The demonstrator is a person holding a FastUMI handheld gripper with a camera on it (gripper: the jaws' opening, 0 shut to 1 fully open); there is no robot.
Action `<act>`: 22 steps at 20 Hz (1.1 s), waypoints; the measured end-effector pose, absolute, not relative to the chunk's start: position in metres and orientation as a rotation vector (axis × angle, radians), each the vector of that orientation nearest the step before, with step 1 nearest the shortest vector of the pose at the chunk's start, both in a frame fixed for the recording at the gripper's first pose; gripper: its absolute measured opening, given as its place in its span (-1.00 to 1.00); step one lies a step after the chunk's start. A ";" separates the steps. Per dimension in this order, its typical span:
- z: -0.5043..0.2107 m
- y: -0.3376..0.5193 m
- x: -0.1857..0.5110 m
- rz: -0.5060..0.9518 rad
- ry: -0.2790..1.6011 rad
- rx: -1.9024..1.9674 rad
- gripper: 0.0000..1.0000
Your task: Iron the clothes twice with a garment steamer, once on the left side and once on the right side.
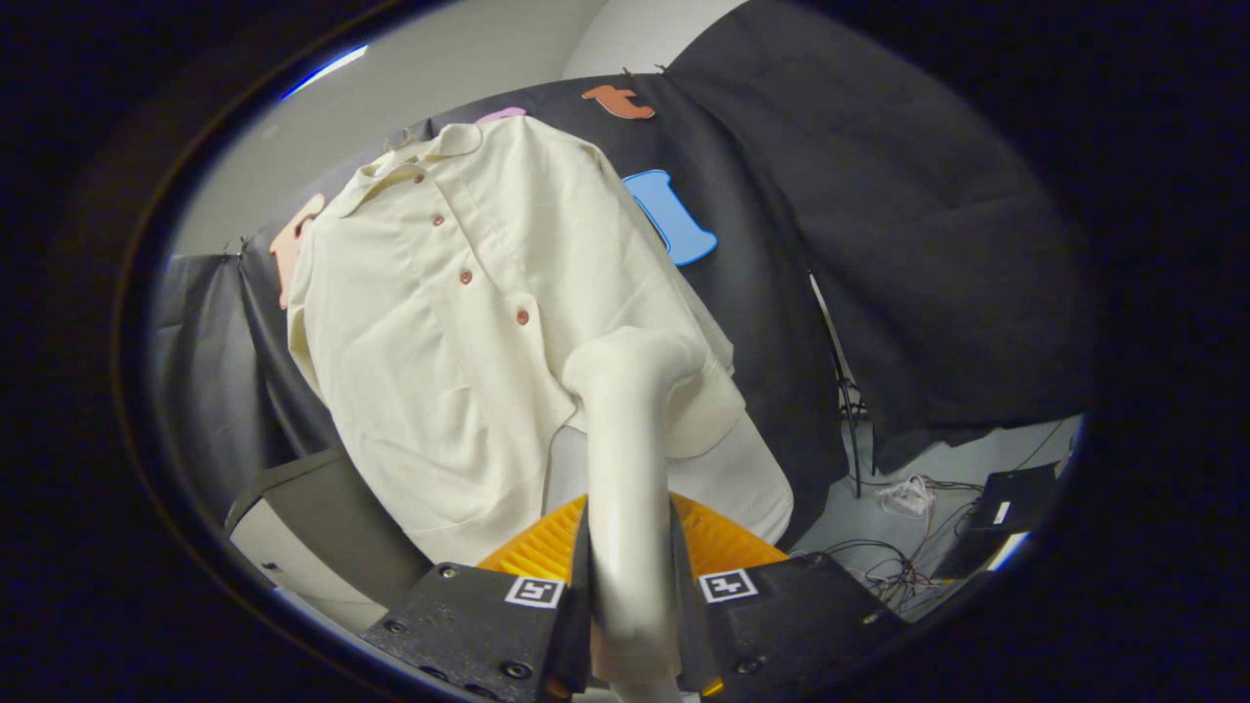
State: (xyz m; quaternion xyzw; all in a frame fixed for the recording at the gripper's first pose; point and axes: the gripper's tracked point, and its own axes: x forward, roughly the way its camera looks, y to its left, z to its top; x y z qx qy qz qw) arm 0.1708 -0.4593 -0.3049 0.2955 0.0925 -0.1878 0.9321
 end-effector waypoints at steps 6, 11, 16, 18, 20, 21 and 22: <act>-0.254 -0.420 0.138 -0.334 0.138 0.618 -0.29; -0.206 -0.361 0.124 -0.257 0.127 0.555 -0.29; -0.159 -0.288 0.117 -0.175 0.104 0.509 -0.29; -0.143 -0.259 0.113 -0.146 0.103 0.480 -0.29; -0.129 -0.235 0.109 -0.127 0.100 0.453 -0.29; -0.121 -0.222 0.107 -0.114 0.092 0.444 -0.29; -0.114 -0.209 0.105 -0.100 0.089 0.440 -0.29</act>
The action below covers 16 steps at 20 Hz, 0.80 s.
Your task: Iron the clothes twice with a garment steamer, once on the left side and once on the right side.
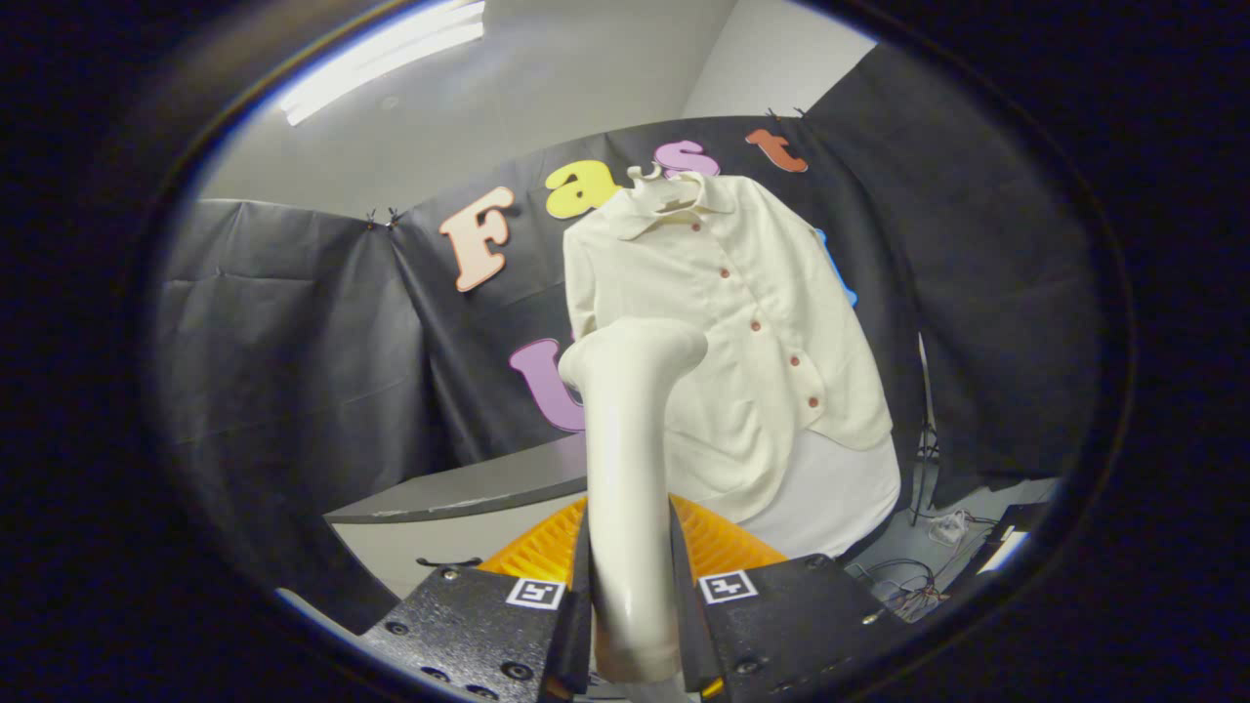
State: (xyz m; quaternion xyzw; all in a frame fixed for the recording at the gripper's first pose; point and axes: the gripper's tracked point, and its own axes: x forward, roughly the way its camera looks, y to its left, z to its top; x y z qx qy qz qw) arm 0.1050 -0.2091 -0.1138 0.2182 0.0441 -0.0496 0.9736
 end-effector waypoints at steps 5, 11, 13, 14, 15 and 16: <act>-0.079 -0.147 0.092 -0.049 0.092 0.399 -0.29; -0.029 -0.094 0.086 0.019 0.094 0.338 -0.29; -0.021 -0.083 0.087 0.030 0.098 0.316 -0.29; -0.017 -0.079 0.087 0.030 0.098 0.315 -0.29; -0.013 -0.071 0.088 0.037 0.096 0.318 -0.29; -0.009 -0.064 0.087 0.045 0.093 0.320 -0.29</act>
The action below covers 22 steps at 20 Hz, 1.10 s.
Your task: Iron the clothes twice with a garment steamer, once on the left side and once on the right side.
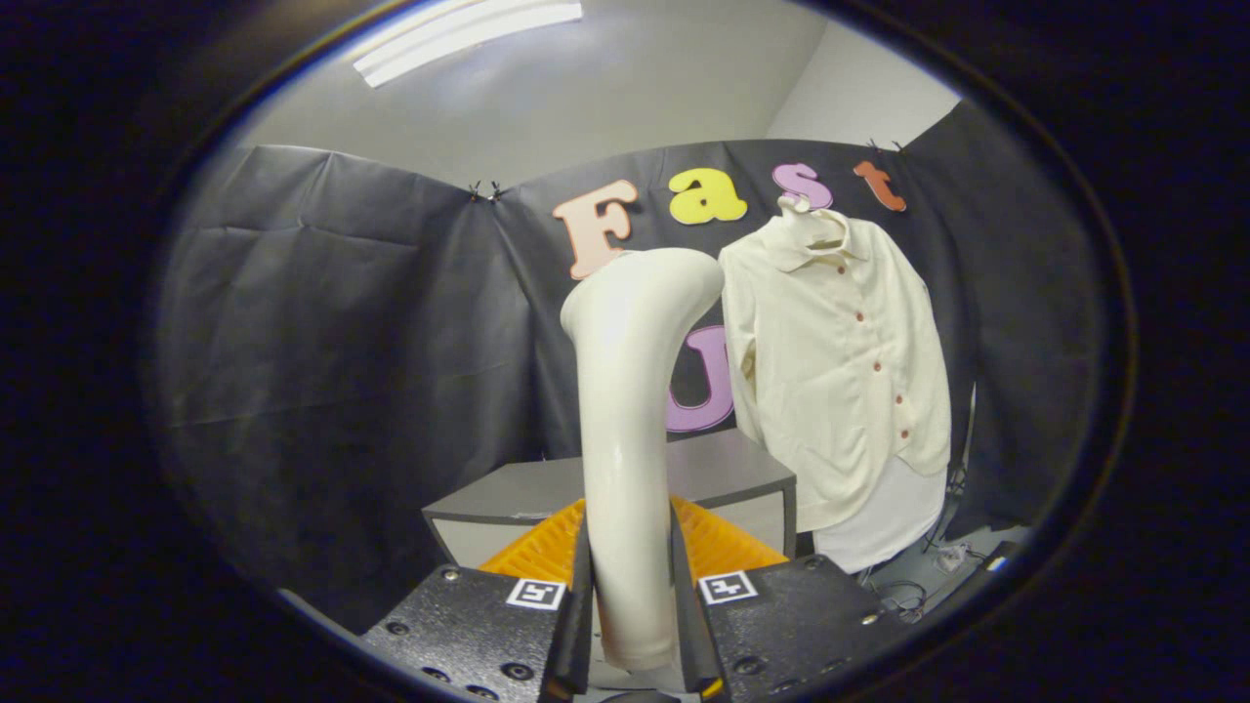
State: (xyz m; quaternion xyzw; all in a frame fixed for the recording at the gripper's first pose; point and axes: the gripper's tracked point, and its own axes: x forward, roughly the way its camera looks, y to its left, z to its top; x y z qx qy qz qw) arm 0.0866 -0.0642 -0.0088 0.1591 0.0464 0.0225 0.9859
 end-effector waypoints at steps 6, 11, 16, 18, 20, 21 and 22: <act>0.018 -0.026 0.060 0.077 0.006 0.226 -0.29; 0.017 0.000 0.032 0.119 -0.003 0.185 -0.29; 0.012 0.014 0.015 0.143 0.006 0.173 -0.29; 0.016 0.013 0.010 0.143 -0.012 0.179 -0.30; 0.015 0.011 0.008 0.138 -0.016 0.173 -0.30; 0.013 0.008 0.007 0.131 -0.012 0.165 -0.30; 0.011 0.007 0.007 0.126 -0.010 0.159 -0.30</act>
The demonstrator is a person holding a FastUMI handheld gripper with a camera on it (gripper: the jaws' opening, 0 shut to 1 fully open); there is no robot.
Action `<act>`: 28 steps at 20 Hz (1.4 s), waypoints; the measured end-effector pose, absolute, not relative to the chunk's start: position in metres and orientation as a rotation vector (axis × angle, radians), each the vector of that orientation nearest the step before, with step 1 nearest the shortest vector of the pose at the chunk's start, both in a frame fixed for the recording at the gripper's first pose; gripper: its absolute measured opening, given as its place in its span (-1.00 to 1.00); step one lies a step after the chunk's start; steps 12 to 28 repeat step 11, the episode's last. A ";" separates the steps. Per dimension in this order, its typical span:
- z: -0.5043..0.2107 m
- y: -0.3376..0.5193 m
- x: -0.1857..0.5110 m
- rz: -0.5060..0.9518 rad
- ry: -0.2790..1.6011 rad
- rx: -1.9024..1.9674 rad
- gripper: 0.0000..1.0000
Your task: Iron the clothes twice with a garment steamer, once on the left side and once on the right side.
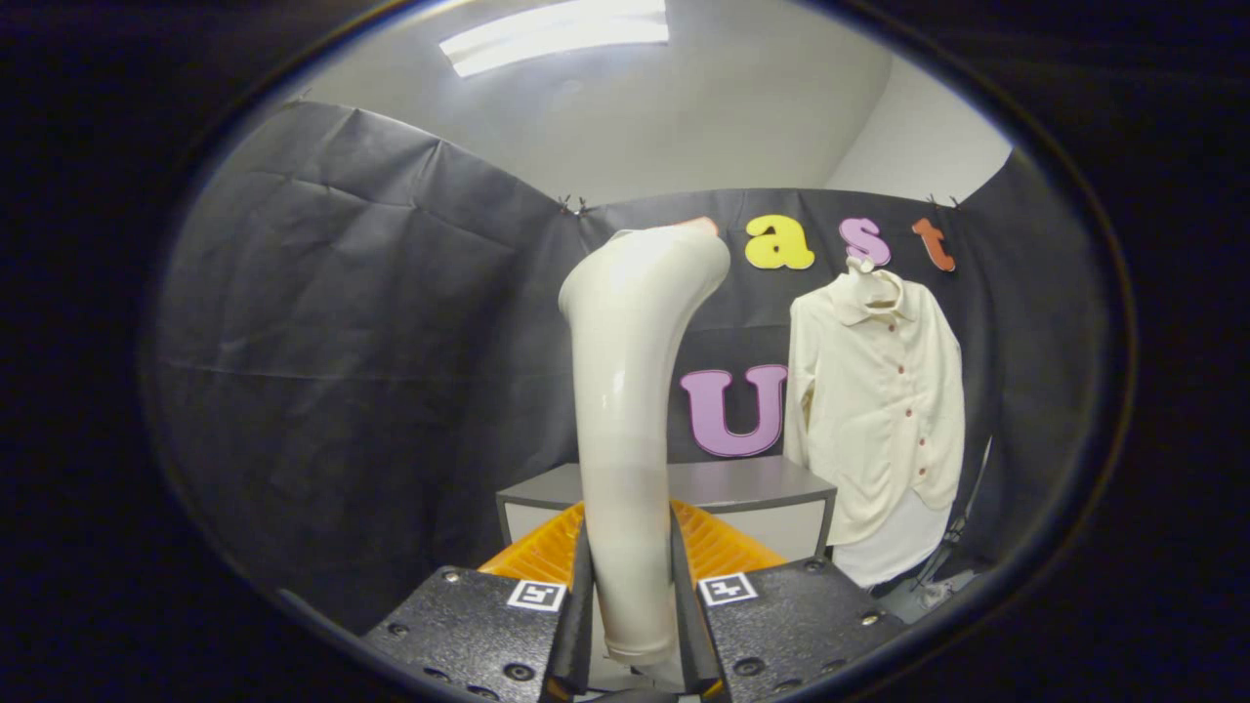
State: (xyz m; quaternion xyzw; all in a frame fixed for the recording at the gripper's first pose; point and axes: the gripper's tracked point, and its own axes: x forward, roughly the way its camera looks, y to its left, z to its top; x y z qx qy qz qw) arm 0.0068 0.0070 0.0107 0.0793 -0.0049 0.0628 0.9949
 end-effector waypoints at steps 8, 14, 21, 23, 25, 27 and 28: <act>0.003 0.009 0.004 0.131 -0.013 0.145 -0.29; 0.002 0.007 0.004 0.129 -0.014 0.149 -0.29; 0.002 0.007 0.004 0.129 -0.014 0.149 -0.29; 0.002 0.007 0.004 0.129 -0.014 0.149 -0.29; 0.002 0.007 0.004 0.129 -0.014 0.149 -0.29; 0.002 0.007 0.004 0.129 -0.014 0.149 -0.29; 0.002 0.007 0.004 0.129 -0.014 0.149 -0.29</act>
